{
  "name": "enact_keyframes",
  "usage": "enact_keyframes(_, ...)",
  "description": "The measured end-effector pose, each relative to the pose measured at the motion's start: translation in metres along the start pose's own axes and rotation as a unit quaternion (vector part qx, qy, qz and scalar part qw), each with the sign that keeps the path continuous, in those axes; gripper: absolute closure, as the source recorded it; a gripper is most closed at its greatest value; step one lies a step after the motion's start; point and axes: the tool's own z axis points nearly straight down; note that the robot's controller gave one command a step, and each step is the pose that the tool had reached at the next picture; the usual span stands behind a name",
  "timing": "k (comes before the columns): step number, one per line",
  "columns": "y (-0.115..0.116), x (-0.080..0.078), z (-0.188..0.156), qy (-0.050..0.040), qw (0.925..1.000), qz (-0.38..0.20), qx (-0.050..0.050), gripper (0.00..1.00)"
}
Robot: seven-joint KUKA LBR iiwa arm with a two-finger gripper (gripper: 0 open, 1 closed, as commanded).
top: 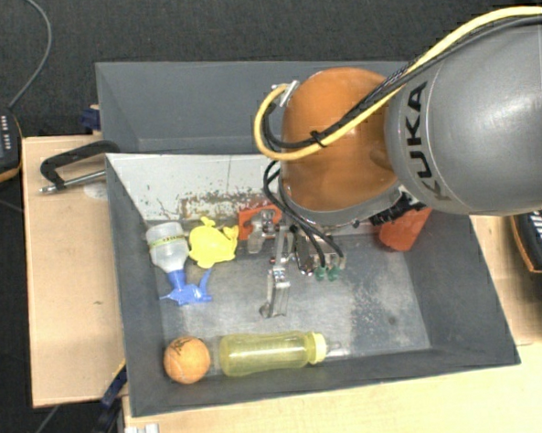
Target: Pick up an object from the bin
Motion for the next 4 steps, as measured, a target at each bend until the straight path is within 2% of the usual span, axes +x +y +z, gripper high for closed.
enact_keyframes(1,-0.001,-0.002,-0.005,-0.0045,1.0,0.001,-0.001,0.0)
enact_keyframes(2,0.028,-0.026,0.049,-0.0046,0.9982,-0.06,-0.001,0.0)
enact_keyframes(3,0.054,-0.046,0.061,-0.0059,0.9988,0.049,-0.002,0.0)
enact_keyframes(4,0.069,-0.05,0.062,-0.0066,0.997,0.076,-0.003,0.0)
